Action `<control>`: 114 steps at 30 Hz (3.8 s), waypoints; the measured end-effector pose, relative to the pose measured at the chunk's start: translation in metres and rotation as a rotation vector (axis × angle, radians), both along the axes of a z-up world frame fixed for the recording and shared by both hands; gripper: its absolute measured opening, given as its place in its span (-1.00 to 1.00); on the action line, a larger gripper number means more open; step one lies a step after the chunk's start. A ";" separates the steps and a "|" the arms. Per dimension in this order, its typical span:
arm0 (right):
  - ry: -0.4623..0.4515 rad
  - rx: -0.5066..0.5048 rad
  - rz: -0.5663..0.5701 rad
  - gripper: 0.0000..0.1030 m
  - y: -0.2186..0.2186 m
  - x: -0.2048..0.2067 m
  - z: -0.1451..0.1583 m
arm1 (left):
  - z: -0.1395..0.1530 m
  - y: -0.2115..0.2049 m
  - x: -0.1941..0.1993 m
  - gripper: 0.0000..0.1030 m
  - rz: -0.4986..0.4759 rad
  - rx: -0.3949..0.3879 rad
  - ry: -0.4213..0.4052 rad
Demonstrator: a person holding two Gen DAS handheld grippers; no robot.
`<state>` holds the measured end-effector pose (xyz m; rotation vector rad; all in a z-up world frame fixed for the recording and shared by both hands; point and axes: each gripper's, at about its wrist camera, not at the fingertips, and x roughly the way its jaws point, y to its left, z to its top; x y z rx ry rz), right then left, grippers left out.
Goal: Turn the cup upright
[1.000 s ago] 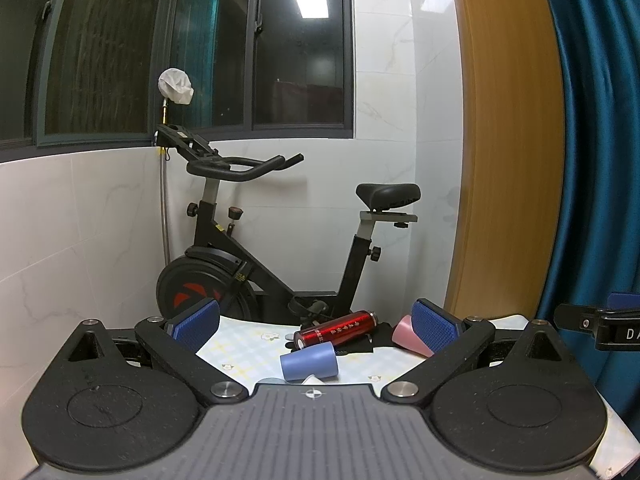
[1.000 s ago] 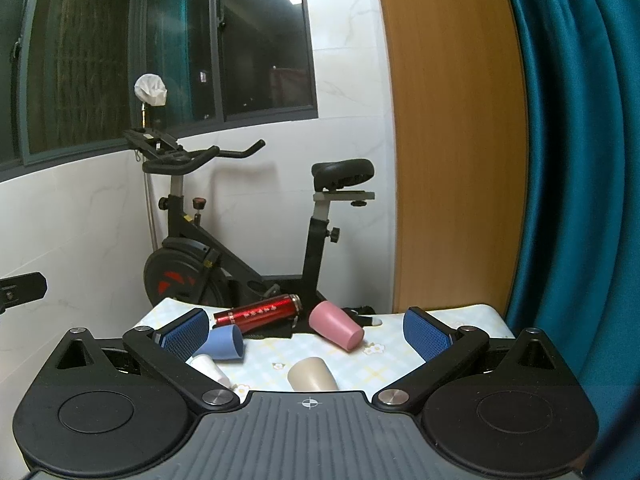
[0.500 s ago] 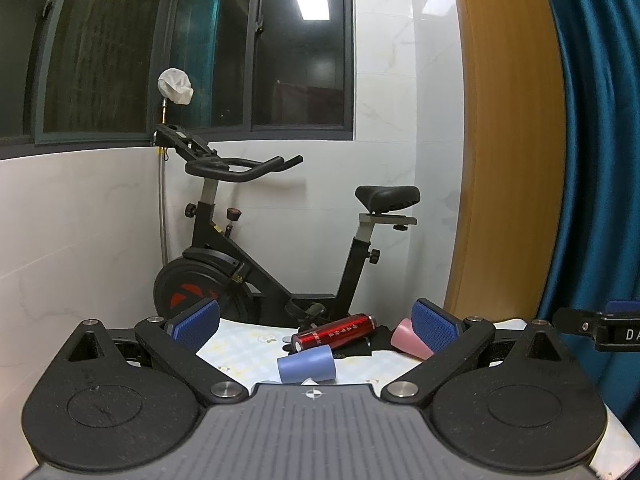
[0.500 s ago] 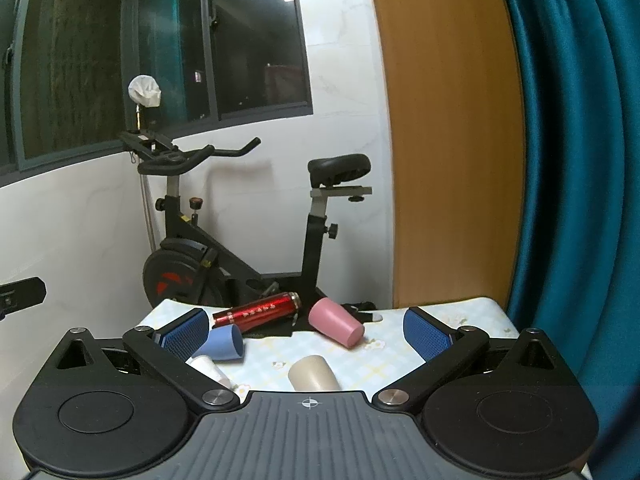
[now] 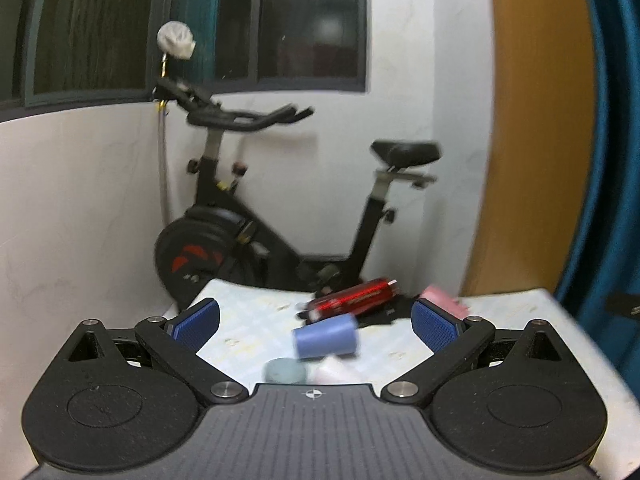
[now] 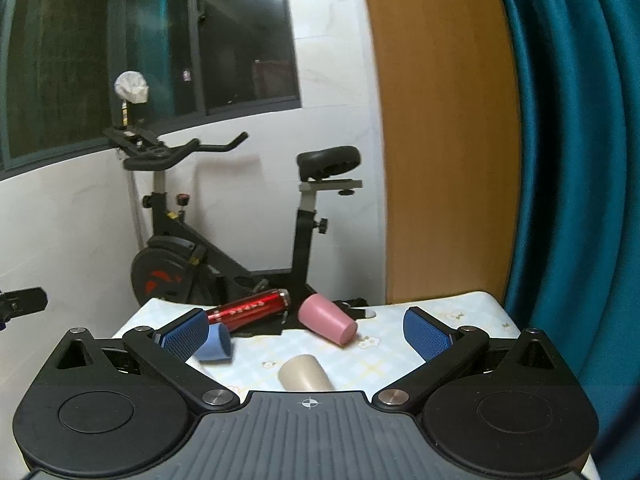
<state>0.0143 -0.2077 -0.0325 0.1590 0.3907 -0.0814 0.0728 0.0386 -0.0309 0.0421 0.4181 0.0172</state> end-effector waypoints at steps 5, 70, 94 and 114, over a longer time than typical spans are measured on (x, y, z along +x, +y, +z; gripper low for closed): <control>0.037 0.029 -0.055 1.00 -0.015 0.026 -0.021 | -0.028 0.022 0.046 0.99 0.056 0.084 0.093; 0.301 0.110 0.017 0.99 -0.010 0.078 -0.095 | -0.139 0.068 0.019 0.29 -0.085 -0.222 0.498; 0.292 0.093 -0.247 0.99 -0.136 0.029 -0.108 | -0.200 -0.161 0.079 0.29 -0.471 -0.148 0.616; 0.339 0.067 -0.126 0.99 -0.107 0.038 -0.110 | -0.157 -0.125 0.058 0.45 -0.462 -0.222 0.488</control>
